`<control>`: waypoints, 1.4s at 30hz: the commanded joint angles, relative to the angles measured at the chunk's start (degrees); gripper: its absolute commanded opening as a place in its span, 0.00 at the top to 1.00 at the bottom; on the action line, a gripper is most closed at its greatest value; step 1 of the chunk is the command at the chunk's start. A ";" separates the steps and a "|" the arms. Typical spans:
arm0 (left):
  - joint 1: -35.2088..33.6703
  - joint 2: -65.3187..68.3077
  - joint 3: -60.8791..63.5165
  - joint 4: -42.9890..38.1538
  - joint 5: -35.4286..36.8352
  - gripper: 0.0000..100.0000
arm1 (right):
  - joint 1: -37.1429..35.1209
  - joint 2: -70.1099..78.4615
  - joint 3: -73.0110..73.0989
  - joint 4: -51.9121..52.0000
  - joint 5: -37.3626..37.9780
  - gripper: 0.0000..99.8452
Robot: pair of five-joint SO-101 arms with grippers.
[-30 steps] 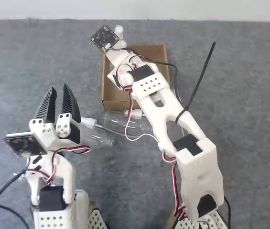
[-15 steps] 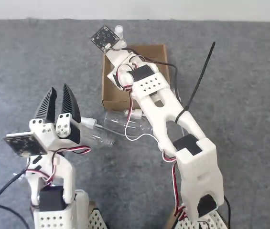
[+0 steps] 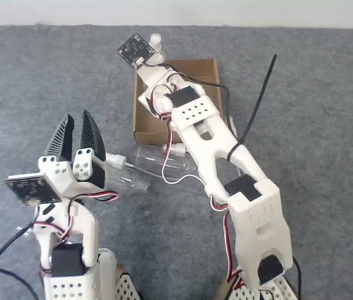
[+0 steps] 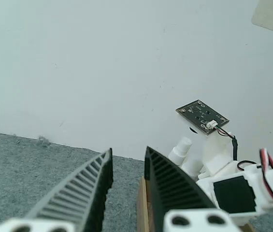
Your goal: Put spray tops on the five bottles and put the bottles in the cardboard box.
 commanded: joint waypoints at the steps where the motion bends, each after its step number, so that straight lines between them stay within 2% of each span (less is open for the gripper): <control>1: -0.18 0.44 -0.31 -1.85 0.62 0.90 | -0.40 -0.75 -2.46 -0.31 -3.87 0.70; 11: -0.18 0.44 -0.31 -1.85 0.53 0.90 | -0.40 -0.75 -2.46 -0.04 -3.78 0.72; 30: -0.18 0.44 -0.22 -1.85 0.53 0.90 | -0.48 -7.25 -2.46 13.49 -4.31 0.72; 42: -0.18 0.44 -0.22 -1.76 0.62 0.90 | 0.31 -17.10 -2.20 27.03 -4.48 0.72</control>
